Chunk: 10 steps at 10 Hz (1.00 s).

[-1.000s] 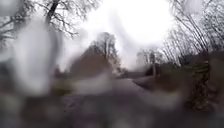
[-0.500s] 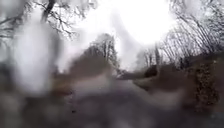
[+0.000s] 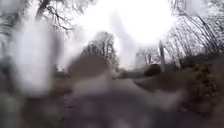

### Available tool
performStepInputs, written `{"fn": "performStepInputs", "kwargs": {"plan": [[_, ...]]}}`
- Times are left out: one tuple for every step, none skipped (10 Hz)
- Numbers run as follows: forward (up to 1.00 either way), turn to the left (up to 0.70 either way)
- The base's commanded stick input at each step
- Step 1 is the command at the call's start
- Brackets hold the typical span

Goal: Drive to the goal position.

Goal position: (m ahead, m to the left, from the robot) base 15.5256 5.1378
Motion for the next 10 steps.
{"fn": "performStepInputs", "kwargs": {"plan": [[0.85,0.00],[0.85,0.00],[0.85,0.00],[0.85,0.00],[0.85,0.00],[0.85,0.00],[0.85,0.00],[0.85,0.00],[0.85,0.00],[0.85,0.00]]}}
